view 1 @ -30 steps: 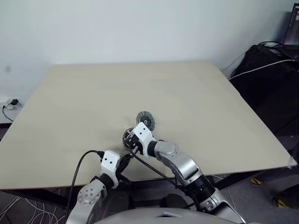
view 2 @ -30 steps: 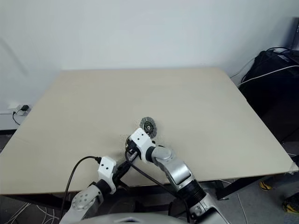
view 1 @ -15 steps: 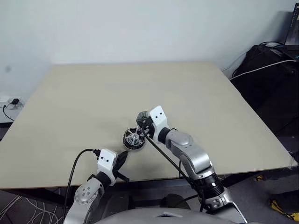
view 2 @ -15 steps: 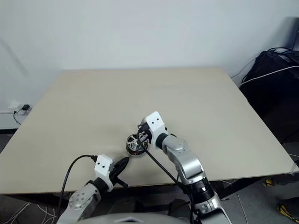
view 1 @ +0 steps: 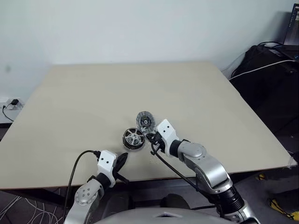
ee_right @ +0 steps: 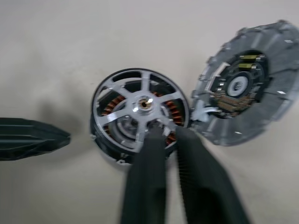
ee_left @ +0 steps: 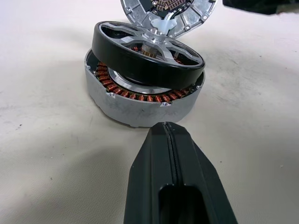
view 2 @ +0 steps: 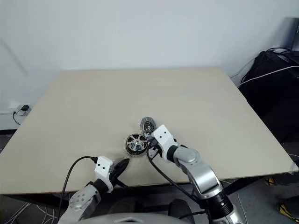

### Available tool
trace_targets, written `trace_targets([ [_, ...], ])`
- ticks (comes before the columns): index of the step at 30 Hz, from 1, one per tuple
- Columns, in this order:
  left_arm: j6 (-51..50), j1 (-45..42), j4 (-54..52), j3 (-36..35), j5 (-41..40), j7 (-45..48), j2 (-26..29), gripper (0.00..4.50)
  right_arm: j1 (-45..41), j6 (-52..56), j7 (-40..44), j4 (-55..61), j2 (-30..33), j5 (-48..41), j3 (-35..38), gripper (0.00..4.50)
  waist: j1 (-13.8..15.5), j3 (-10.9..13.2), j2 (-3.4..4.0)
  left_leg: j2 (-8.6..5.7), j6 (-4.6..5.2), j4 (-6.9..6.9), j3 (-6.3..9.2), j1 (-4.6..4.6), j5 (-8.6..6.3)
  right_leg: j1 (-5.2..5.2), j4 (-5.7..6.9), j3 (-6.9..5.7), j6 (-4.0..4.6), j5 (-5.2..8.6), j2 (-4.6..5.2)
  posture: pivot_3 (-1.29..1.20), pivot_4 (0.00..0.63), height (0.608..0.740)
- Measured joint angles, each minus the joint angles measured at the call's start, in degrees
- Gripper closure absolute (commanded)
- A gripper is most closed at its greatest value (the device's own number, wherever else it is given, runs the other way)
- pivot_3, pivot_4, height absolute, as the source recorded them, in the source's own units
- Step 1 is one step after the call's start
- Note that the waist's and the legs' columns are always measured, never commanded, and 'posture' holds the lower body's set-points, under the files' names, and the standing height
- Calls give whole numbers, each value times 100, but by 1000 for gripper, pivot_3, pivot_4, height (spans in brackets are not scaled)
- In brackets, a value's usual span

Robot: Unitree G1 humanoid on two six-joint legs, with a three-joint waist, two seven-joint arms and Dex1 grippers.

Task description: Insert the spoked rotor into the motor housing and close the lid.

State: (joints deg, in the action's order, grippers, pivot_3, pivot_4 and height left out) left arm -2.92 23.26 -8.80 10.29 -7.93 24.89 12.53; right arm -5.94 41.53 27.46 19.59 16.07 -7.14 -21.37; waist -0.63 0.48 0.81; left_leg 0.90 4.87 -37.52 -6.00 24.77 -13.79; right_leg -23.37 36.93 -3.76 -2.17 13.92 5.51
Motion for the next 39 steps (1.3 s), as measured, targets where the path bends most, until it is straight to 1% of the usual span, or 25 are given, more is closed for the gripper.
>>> trace_targets([
  [2,-6,-14,0,13,0,7,-2,4500,-15,57,27,37,35,2,-94,2597,0,2,-3,0,0,-1,0,0,0,0,0,0,0,0,0,0,0,740],
  [12,-33,0,-7,40,1,-10,-18,4500,-476,487,46,74,60,102,-467,2597,0,3,-5,0,0,-2,0,-1,0,0,2,-1,0,0,0,0,0,740],
  [20,-50,15,-19,52,1,-93,-90,4500,-827,698,70,-408,-98,143,-746,2597,-1,3,-6,0,0,-5,0,1,0,0,2,-1,0,-1,0,0,0,740],
  [30,-49,22,-19,80,1,-116,-127,4500,-1120,744,40,-949,-358,155,-704,2597,-4,3,-6,0,0,-5,0,1,0,0,3,-1,0,-1,0,0,0,740],
  [39,-47,47,-19,99,4,-142,-189,4500,-1184,749,10,-1142,-354,154,-646,2597,-5,3,-6,0,0,-5,0,1,0,0,3,-1,0,-1,0,0,0,740],
])
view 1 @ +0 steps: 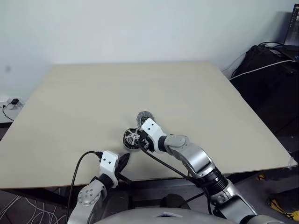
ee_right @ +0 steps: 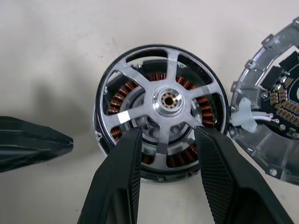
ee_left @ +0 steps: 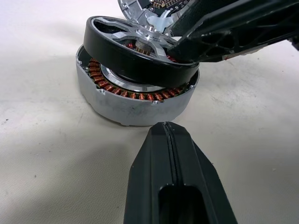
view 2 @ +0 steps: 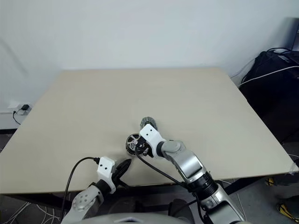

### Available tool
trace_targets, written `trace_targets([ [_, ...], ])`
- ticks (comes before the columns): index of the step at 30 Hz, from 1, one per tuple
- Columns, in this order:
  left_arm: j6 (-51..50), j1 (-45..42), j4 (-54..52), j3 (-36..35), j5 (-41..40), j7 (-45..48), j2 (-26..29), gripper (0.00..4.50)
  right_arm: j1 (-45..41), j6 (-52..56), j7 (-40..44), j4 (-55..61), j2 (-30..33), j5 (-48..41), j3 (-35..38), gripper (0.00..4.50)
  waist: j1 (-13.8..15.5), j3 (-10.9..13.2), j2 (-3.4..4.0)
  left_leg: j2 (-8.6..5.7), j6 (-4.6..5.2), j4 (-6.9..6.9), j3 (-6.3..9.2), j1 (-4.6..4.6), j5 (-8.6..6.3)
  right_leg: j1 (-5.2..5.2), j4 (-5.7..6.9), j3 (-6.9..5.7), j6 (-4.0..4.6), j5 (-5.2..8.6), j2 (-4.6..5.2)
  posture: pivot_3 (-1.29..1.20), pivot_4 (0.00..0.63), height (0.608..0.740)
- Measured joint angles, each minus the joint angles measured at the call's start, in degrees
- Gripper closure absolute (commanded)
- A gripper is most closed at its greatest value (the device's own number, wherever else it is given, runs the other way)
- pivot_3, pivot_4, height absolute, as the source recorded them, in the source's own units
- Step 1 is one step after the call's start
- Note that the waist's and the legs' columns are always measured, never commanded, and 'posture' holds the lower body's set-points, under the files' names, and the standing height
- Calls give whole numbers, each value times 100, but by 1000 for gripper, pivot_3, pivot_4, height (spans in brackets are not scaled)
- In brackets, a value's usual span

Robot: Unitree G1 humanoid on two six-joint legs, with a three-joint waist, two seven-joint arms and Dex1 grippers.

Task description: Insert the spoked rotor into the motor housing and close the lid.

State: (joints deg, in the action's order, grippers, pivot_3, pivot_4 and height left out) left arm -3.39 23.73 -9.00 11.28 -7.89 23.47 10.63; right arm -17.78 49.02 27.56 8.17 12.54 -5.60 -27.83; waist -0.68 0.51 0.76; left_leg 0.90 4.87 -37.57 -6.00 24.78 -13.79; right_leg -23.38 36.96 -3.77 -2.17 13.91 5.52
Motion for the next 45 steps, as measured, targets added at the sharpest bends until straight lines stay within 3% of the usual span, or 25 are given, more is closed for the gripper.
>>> trace_targets([
  [7,0,-17,0,0,0,-11,-10,4500,-3,10,6,3,18,0,-2,2597,1,0,0,0,0,0,0,1,0,0,-1,0,0,0,0,0,0,740],
  [10,0,-34,0,0,0,-14,-12,4500,-7,12,16,9,31,0,-2,3228,0,0,0,0,0,0,0,0,0,0,-1,0,0,0,0,0,0,740],
  [14,0,-34,0,0,0,-18,-14,4500,-8,14,57,11,46,-1,-9,4477,0,0,0,0,0,0,0,0,0,0,0,0,0,0,0,0,0,740],
  [45,25,-65,1,-1,0,5,-11,4500,-14,225,41,353,46,34,-32,4477,1,0,0,0,0,0,0,1,0,-1,-1,0,0,0,1,0,0,740],
])
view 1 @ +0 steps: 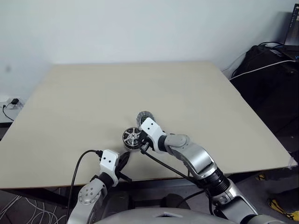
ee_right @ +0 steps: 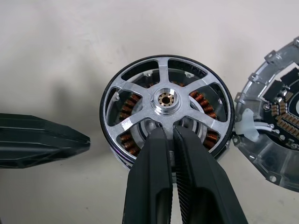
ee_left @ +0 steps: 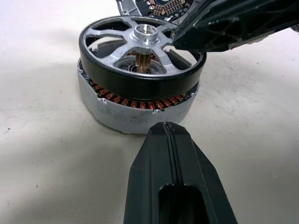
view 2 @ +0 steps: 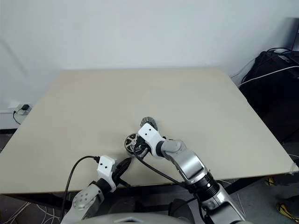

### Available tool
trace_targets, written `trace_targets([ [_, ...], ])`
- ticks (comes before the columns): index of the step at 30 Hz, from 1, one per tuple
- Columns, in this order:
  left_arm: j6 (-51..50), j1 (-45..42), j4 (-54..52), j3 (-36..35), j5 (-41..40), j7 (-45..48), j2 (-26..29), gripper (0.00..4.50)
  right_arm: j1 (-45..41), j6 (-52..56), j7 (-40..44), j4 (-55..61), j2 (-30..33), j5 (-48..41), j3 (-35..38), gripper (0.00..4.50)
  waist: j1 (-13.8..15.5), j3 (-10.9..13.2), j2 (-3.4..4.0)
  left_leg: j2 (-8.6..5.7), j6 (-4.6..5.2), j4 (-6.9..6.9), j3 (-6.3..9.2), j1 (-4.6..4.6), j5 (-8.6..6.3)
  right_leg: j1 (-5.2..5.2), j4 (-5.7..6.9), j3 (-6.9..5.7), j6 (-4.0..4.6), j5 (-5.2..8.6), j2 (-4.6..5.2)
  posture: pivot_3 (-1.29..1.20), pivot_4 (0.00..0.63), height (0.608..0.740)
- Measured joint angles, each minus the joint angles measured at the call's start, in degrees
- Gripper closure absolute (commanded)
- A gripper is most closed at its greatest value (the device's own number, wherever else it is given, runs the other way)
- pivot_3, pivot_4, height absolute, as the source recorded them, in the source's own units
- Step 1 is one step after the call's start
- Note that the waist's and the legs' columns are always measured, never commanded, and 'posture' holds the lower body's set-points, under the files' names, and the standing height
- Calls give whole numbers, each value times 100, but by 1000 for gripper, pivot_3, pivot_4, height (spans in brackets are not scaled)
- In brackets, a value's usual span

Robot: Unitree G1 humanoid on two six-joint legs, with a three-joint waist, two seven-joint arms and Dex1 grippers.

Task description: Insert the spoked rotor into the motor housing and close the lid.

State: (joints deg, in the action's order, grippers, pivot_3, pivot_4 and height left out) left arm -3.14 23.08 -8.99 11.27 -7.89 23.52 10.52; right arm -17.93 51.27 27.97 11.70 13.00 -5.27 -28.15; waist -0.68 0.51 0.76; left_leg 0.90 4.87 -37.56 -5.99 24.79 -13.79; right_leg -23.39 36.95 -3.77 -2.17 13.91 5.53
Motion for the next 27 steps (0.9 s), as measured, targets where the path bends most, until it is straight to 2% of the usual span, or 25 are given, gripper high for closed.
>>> trace_targets([
  [27,27,2,6,-3,0,20,9,4500,-92,-197,-42,-365,-179,50,44,4477,-4,0,0,0,0,0,0,1,0,0,-1,0,0,0,0,0,0,740],
])
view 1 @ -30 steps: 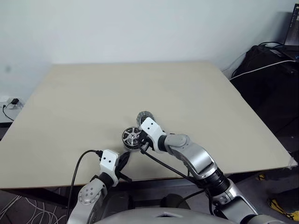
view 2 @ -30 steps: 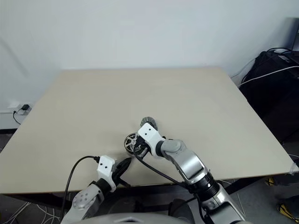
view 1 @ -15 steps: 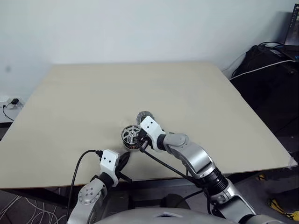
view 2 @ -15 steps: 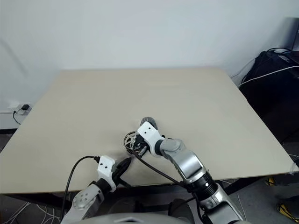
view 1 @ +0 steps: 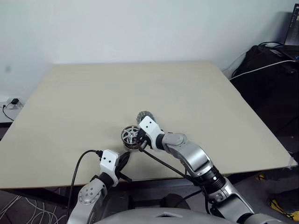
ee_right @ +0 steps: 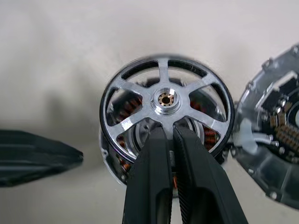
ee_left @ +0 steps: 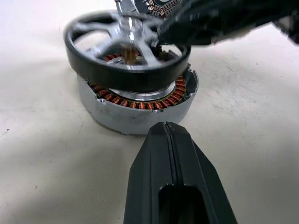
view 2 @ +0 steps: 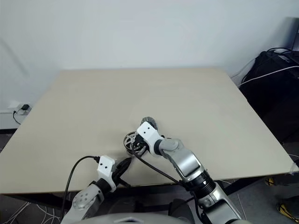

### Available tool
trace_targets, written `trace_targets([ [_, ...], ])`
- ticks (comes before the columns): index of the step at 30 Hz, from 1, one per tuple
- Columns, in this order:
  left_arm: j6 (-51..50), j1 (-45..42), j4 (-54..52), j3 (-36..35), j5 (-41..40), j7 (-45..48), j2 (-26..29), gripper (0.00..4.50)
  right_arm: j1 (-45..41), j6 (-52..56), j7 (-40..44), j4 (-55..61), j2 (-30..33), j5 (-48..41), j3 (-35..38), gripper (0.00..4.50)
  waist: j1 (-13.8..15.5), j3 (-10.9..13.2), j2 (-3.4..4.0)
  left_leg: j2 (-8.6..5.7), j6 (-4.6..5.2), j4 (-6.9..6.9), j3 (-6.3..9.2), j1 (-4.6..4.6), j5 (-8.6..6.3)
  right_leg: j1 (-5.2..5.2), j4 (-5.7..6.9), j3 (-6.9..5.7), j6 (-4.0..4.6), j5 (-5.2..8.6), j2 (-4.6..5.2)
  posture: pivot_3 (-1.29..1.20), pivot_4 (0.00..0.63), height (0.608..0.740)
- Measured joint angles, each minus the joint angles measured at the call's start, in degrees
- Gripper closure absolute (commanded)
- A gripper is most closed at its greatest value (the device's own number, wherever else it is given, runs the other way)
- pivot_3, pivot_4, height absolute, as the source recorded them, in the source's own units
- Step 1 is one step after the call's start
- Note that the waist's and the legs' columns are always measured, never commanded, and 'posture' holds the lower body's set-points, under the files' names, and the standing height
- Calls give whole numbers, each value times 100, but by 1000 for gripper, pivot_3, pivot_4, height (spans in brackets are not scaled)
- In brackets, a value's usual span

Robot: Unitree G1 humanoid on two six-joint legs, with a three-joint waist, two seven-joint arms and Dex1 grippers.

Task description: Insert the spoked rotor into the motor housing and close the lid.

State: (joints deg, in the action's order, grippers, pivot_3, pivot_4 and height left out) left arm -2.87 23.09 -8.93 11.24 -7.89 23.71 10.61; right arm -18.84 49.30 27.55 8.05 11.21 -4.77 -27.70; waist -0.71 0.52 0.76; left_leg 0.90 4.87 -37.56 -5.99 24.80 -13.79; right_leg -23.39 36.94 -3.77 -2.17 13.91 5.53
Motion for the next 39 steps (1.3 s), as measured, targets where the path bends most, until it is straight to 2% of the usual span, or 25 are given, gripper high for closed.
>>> trace_targets([
  [29,-1,4,0,1,0,-4,-19,4500,179,13,108,320,197,-9,-94,4477,-1,1,0,1,0,1,0,1,0,-1,-1,0,0,0,1,0,0,740],
  [39,-1,26,0,1,1,-31,-21,4500,151,-142,86,-17,134,25,-89,4477,0,0,0,1,0,1,0,0,0,-1,0,0,0,0,1,0,0,740],
])
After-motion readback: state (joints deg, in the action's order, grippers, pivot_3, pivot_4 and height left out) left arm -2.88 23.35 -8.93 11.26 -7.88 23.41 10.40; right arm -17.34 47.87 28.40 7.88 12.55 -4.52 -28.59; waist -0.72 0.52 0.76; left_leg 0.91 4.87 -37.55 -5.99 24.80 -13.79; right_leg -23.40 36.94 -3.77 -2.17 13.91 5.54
